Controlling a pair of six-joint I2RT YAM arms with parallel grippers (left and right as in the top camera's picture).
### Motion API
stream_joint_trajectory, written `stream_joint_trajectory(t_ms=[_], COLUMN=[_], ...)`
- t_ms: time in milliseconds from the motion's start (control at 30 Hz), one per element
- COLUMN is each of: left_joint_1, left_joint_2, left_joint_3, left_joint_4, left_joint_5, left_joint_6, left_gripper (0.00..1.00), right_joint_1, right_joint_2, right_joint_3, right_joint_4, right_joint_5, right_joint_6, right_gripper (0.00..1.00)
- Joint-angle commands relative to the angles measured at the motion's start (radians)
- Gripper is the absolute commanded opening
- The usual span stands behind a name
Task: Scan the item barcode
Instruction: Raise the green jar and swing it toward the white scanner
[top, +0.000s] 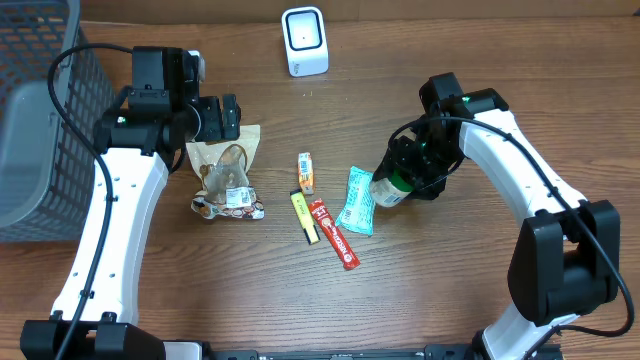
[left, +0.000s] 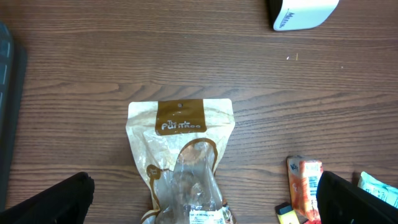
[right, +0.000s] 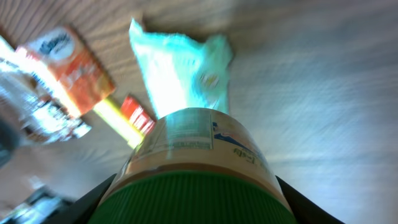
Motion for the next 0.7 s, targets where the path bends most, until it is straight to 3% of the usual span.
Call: stream_joint_trajectory(t_ms=[0,167,667], left_joint_1=[-0.001,-0.001,-0.001], left_joint_2=[0.007,0.007,0.006], left_joint_3=[0.006,0.006,0.006], left_joint_4=[0.003,0.003,0.003], left_joint_5=[0.004,0.004,0.004], left_joint_6=[-0.006,-0.006,-0.006], left_gripper=[1.0,1.0,1.0], right_joint_1=[0.013,0.02,0.066], right_joint_2=[-0.006,-0.006,-0.006], right_joint_3=[0.019,0.019,0.019], right_joint_4=[-0.026,-0.076,-0.095], right_joint_5=[-0.108,-0.115,-0.326], right_joint_6=[0.107,0.235,0.243], right_gripper=[0.4,0.43,0.36])
